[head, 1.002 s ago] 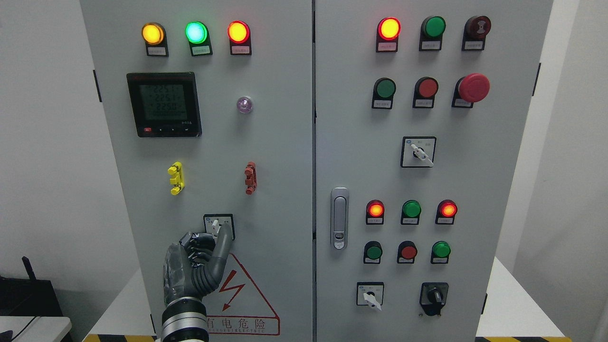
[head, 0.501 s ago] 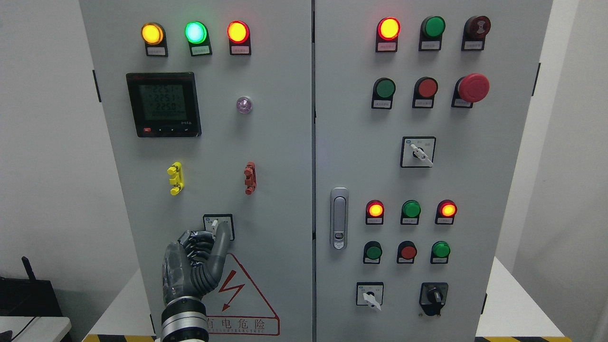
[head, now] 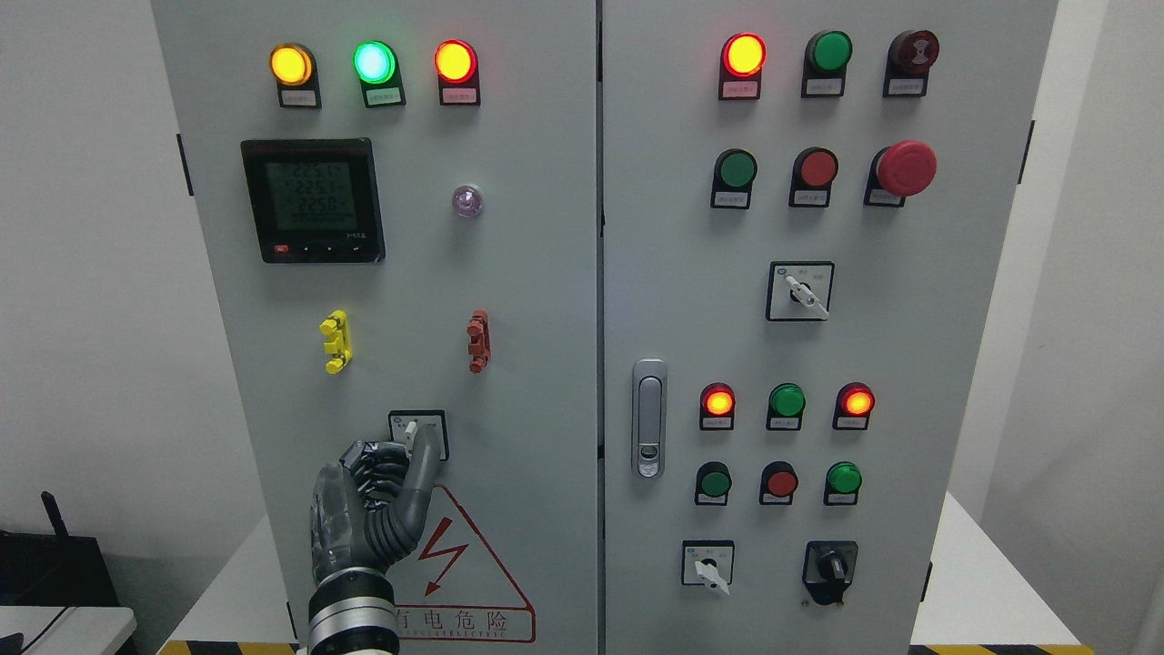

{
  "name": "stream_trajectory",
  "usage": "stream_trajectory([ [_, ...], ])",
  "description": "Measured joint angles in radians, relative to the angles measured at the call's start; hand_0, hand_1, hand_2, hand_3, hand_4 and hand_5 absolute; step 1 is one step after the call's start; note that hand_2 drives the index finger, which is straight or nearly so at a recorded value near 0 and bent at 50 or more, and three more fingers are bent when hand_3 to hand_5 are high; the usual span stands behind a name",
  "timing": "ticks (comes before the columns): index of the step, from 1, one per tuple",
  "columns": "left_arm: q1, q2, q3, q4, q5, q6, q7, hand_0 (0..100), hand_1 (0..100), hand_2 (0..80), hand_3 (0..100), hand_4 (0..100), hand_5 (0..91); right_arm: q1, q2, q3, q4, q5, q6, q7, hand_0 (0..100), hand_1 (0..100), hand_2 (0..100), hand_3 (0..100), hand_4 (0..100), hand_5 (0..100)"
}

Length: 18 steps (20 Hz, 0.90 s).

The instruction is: Turn on light switch 1

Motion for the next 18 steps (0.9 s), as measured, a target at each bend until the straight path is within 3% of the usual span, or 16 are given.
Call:
stream_trajectory([
  [18,-0.001,0.001,0.0,0.001,-0.002,0.019,0.0,17,41,53.6,70,76,67.7,0.0,0.0,0.0,0.0,0.0,0.0,0.0,12,39,0,0,0,0],
])
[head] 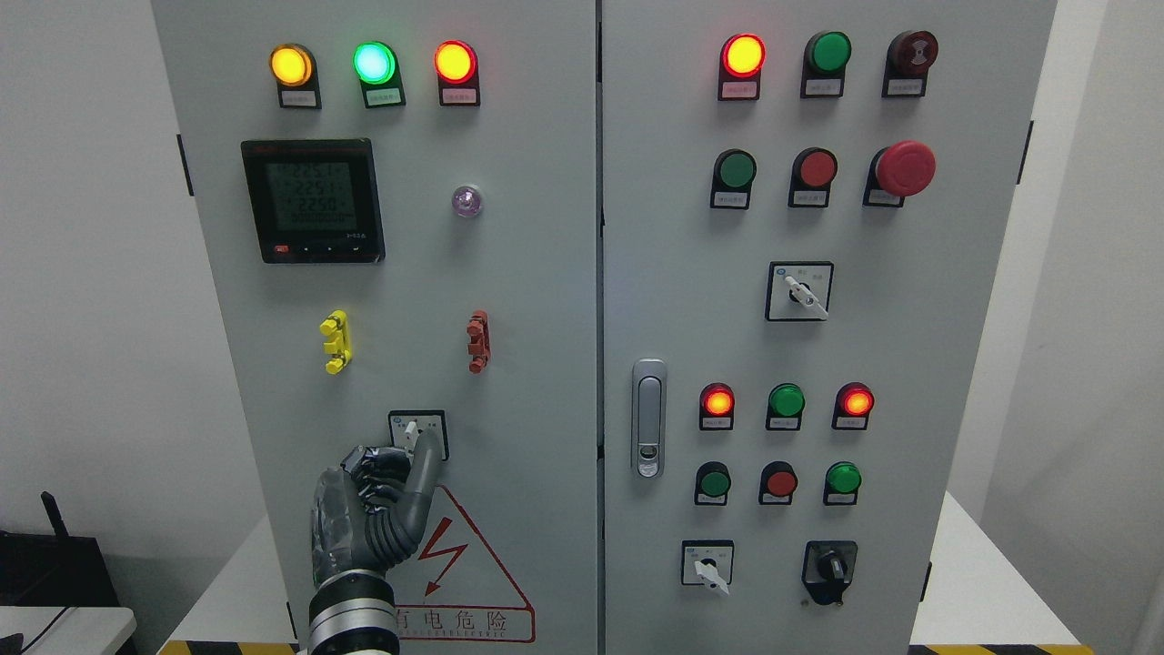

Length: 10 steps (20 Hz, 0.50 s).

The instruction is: Turn on light switch 1

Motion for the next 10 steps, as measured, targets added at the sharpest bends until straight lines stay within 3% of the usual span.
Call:
stream_trajectory([
  [10,-0.005,0.001,-0.001,0.001,0.0,0.001,0.0,23,38,53.5,70,76,67.7,0.0,0.0,0.0,0.0,0.0,0.0,0.0,12,39,0,0,0,0],
])
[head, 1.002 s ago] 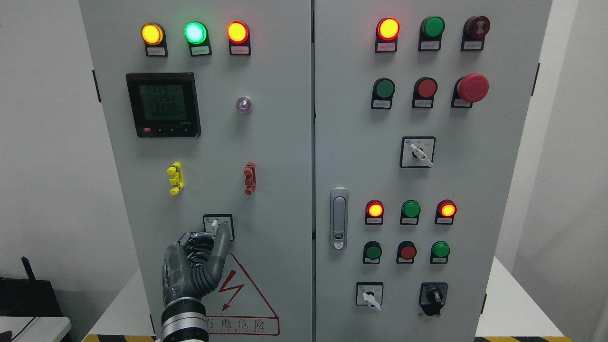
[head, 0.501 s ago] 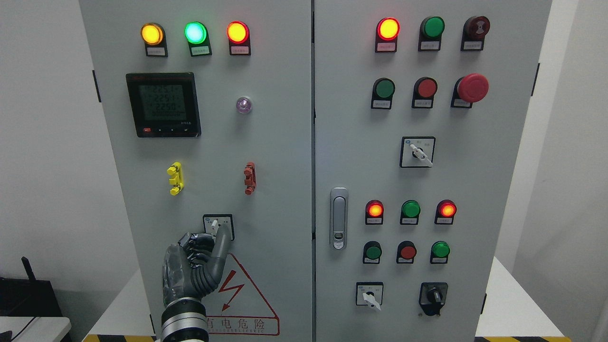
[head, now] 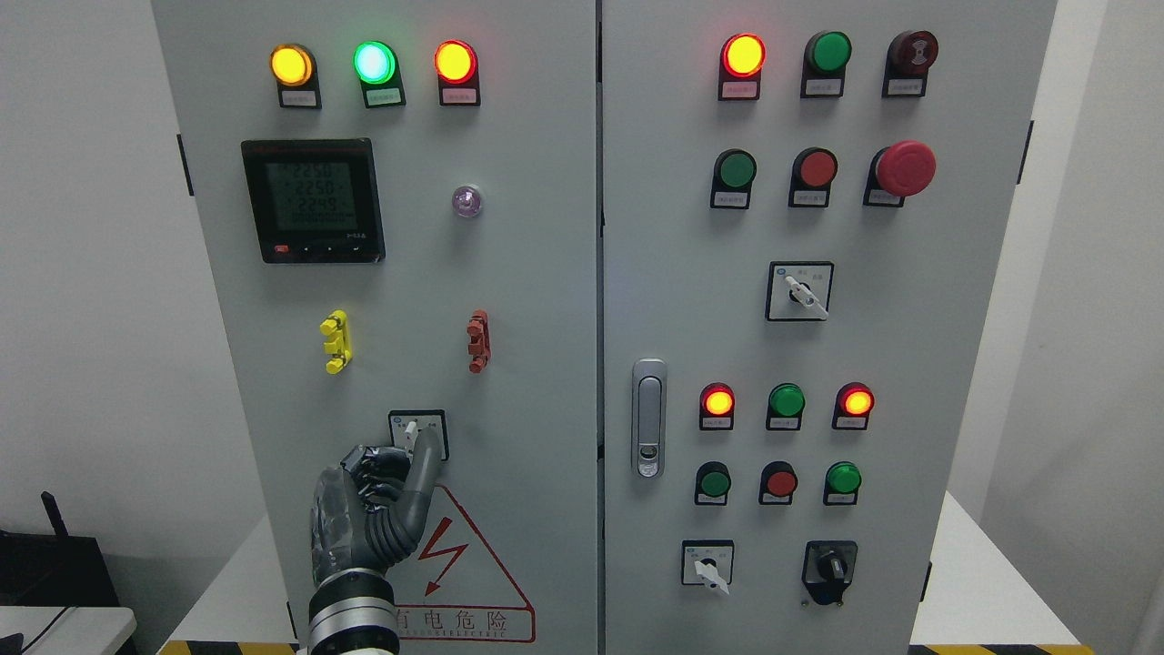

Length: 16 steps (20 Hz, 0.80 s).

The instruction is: Turn on light switch 1

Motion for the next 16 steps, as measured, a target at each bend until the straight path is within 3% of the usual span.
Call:
stream_trajectory([
  [16,-0.004,0.0,-0.001,0.001,0.0,0.004,0.001,34,34,53.9,70,76,68.5,0.0,0.0,0.0,0.0,0.0,0.0,0.0,12,39,0,0,0,0],
])
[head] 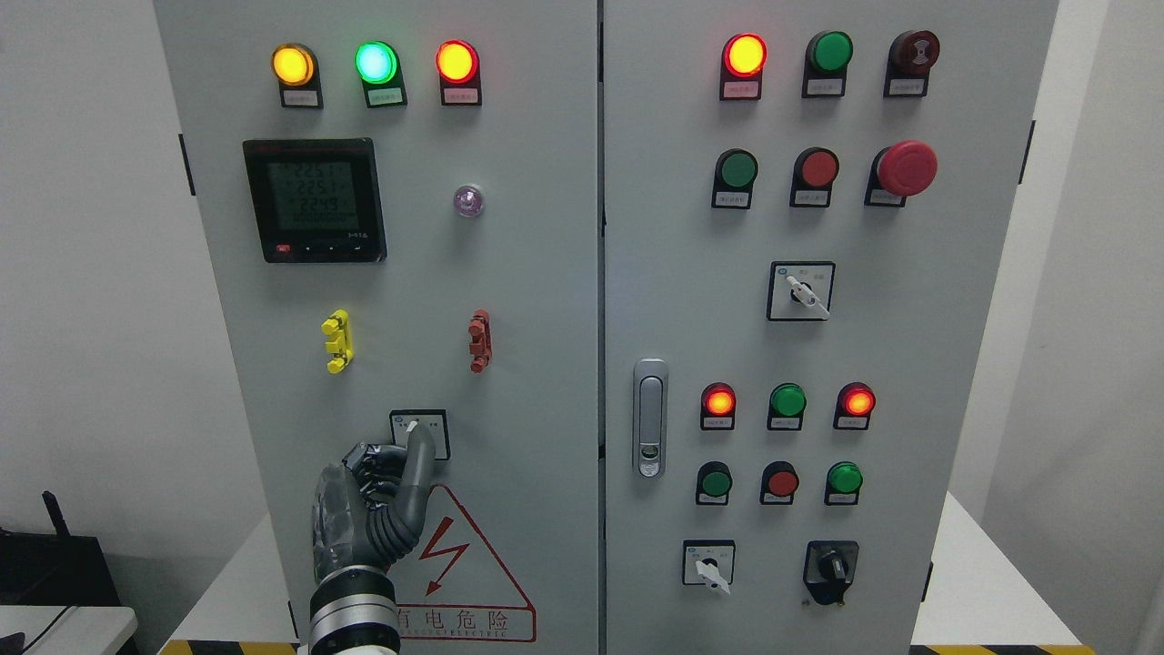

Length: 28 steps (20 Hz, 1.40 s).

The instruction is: Turn on light switch 1

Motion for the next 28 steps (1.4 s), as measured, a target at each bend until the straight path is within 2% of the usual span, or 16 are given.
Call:
stream_trajectory([
  [10,-0.001,0.001,-0.001,0.001,0.001,-0.005,-0.007,37,30,55.2,71,76,68.8,0.0,0.0,0.0,0.0,0.0,0.0,0.0,12,39,0,0,0,0],
  [28,-0.005,0.001,-0.007,0.004,-0.001,-0.006,-0.008,38,35,55.8,72,77,69.1,0.0,0.0,0.0,0.0,0.0,0.0,0.0,12,39,0,0,0,0],
])
